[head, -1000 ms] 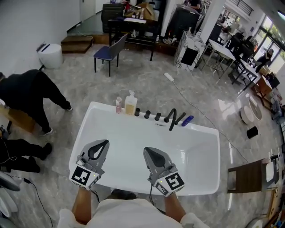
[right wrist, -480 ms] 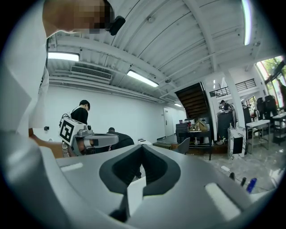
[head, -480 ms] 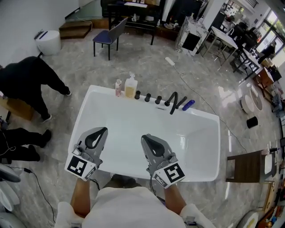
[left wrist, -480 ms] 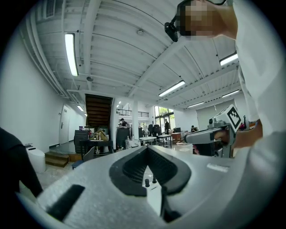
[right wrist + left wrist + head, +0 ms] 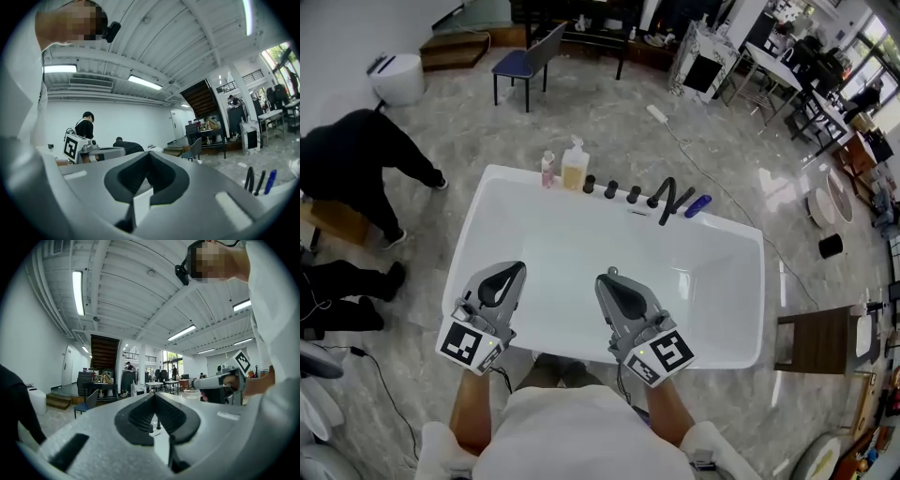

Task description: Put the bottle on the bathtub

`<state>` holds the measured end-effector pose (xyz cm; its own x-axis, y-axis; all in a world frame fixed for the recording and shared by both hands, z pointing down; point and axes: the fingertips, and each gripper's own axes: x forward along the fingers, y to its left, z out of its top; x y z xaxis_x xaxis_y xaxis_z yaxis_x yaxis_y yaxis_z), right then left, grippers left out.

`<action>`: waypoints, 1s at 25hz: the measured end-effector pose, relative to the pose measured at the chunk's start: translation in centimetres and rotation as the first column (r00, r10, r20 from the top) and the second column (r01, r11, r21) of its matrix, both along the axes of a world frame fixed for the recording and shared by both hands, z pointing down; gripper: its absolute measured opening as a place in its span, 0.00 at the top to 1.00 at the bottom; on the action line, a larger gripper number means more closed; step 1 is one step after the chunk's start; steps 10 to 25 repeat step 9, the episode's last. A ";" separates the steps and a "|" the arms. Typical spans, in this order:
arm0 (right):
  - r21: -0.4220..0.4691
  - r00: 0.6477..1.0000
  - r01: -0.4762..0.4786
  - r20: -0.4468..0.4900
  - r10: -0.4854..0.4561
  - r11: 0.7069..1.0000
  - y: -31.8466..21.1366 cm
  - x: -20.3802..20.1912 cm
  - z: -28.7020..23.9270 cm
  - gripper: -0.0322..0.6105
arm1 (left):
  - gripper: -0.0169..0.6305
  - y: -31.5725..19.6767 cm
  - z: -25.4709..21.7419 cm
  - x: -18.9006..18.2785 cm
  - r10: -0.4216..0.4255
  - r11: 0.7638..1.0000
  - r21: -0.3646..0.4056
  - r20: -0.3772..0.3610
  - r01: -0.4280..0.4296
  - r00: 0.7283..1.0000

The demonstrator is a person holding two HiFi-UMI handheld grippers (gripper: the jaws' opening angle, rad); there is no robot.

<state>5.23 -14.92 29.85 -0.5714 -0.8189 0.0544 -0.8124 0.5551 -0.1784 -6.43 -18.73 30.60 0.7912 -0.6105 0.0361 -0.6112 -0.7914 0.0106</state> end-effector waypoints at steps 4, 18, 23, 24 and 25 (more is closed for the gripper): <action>-0.019 1.000 0.000 0.010 0.000 1.000 -0.4 0.0 0.8 0.93 | 0.97 -0.1 0.8 -0.4 -0.002 1.000 -0.015 -0.007 0.002 1.000; -0.052 0.999 0.001 0.038 0.001 0.999 -0.4 -0.4 1.4 0.93 | 0.97 -0.1 0.8 -1.3 -0.013 1.000 -0.024 -0.023 0.012 1.000; -0.052 0.999 0.001 0.038 0.001 0.999 -0.4 -0.4 1.4 0.93 | 0.97 -0.1 0.8 -1.3 -0.013 1.000 -0.024 -0.023 0.012 1.000; -0.052 0.999 0.001 0.038 0.001 0.999 -0.4 -0.4 1.4 0.93 | 0.97 -0.1 0.8 -1.3 -0.013 1.000 -0.024 -0.023 0.012 1.000; -0.052 0.999 0.001 0.038 0.001 0.999 -0.4 -0.4 1.4 0.93 | 0.97 -0.1 0.8 -1.3 -0.013 1.000 -0.024 -0.023 0.012 1.000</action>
